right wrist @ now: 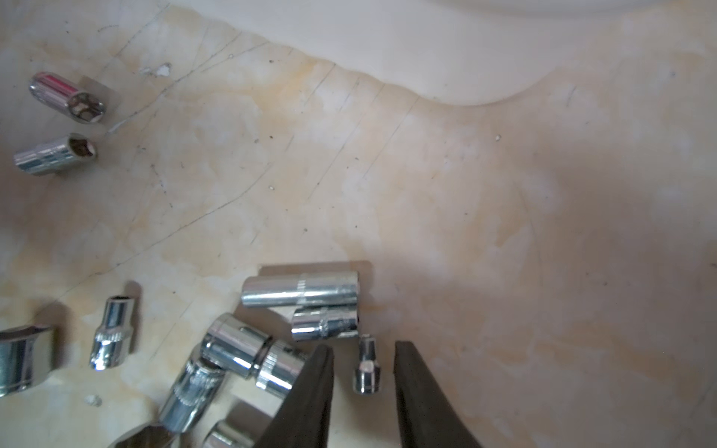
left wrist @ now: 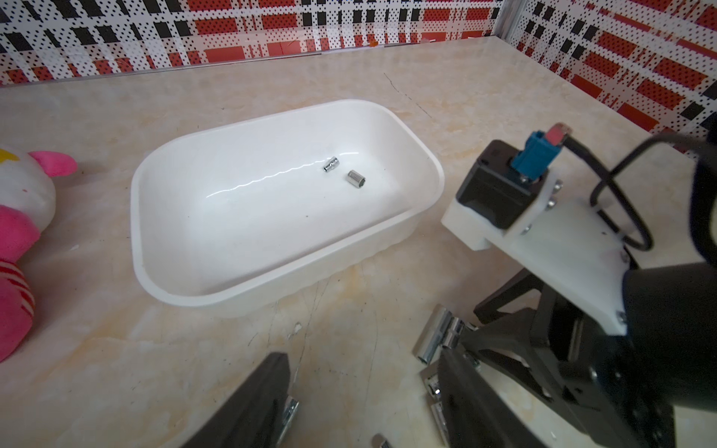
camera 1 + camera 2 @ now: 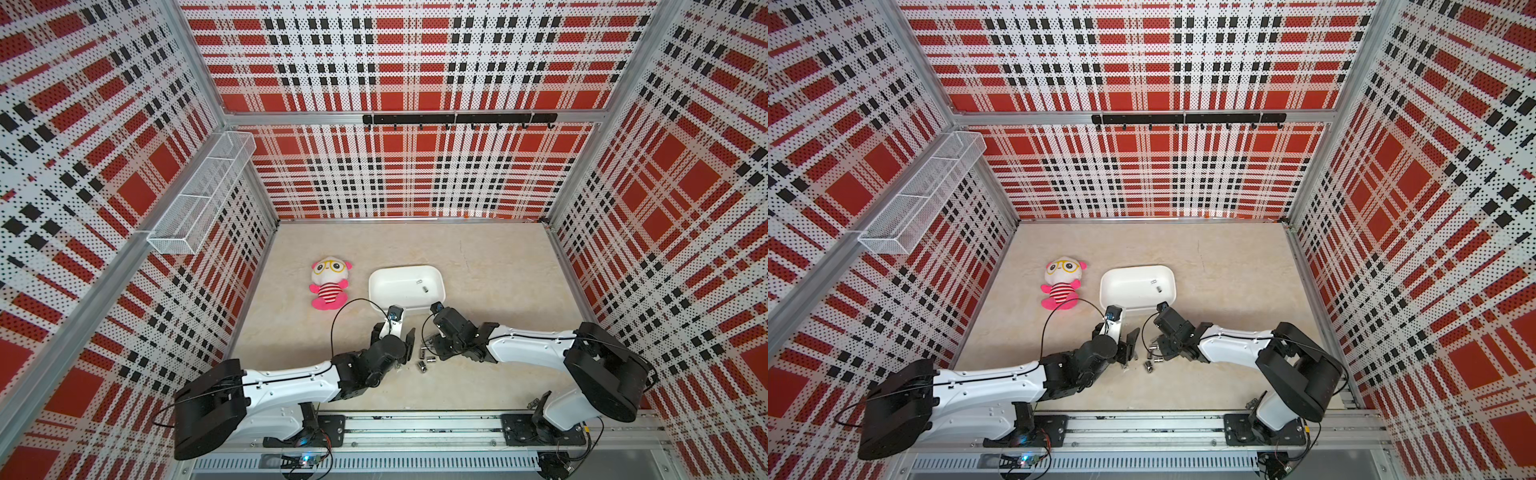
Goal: Put the socket on the desktop into the storage box
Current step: Pick up the socket head from the center of the board.
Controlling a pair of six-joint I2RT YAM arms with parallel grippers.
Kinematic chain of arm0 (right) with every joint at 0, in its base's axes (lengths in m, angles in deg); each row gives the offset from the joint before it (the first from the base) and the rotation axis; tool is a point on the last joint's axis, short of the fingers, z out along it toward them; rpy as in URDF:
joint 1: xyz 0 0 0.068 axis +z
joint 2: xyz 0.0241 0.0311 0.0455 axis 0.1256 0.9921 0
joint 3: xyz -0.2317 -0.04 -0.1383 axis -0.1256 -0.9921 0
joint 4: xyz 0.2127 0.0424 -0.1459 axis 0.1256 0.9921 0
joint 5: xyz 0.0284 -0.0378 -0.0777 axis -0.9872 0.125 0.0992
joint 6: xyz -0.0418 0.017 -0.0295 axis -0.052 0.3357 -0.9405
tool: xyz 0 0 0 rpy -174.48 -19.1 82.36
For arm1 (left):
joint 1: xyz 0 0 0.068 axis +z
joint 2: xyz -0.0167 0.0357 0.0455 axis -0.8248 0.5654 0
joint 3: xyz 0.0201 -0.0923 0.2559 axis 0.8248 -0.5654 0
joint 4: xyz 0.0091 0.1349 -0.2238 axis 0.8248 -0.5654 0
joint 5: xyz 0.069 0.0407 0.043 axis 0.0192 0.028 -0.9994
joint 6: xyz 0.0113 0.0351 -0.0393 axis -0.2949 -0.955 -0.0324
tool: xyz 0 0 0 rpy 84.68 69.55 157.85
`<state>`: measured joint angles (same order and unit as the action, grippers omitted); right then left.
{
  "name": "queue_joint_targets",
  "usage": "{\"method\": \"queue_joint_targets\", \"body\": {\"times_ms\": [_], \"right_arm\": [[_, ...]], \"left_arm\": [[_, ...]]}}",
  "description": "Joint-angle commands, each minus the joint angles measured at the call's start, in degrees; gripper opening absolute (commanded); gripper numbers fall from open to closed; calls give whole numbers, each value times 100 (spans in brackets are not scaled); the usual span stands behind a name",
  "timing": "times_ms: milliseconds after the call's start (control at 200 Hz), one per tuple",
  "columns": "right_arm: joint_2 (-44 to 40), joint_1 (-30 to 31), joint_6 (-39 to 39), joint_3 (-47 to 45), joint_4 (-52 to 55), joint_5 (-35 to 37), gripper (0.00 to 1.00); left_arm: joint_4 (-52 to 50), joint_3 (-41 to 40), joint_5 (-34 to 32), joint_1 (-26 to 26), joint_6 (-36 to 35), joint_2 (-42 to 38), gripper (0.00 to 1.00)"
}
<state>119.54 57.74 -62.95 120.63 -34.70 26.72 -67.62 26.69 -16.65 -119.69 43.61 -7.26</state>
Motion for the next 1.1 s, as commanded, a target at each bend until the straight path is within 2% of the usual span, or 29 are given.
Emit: {"method": "queue_joint_targets", "body": {"times_ms": [0, 571, 1097], "right_arm": [[57, 54, 13, 99, 80, 108, 33], [175, 89, 20, 110, 161, 191, 30], [83, 116, 93, 15, 236, 307, 22]], "left_arm": [[-40, 70, -98, -33, 2, -69, 67], [-68, 77, -160, -34, 20, -112, 67], [-134, 72, -375, -31, 28, -108, 67]]}}
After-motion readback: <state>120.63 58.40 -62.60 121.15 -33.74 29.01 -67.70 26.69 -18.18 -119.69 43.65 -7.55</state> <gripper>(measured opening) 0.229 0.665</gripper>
